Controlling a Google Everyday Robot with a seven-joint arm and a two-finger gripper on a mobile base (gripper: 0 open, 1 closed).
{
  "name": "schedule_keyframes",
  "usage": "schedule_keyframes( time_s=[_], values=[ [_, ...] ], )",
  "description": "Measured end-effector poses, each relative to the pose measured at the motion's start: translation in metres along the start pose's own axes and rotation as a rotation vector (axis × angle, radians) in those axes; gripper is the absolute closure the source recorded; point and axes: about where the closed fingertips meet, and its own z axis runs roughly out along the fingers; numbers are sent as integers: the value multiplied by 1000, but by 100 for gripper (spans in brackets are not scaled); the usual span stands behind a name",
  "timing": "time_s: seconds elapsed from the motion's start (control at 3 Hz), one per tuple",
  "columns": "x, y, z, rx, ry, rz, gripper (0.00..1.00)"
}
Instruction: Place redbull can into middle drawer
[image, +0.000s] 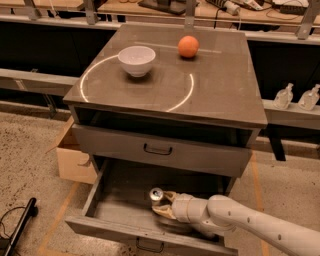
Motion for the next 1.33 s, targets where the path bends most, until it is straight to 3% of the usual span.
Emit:
schedule_keyframes(
  time_s=[0.33,0.67,1.0,1.33],
  values=[
    [4,-3,-11,17,21,15,36],
    [12,-5,-43,61,78,38,60],
    [21,-7,-87,122,163,65,74],
    [28,-7,-134,187,255,87,76]
  ],
)
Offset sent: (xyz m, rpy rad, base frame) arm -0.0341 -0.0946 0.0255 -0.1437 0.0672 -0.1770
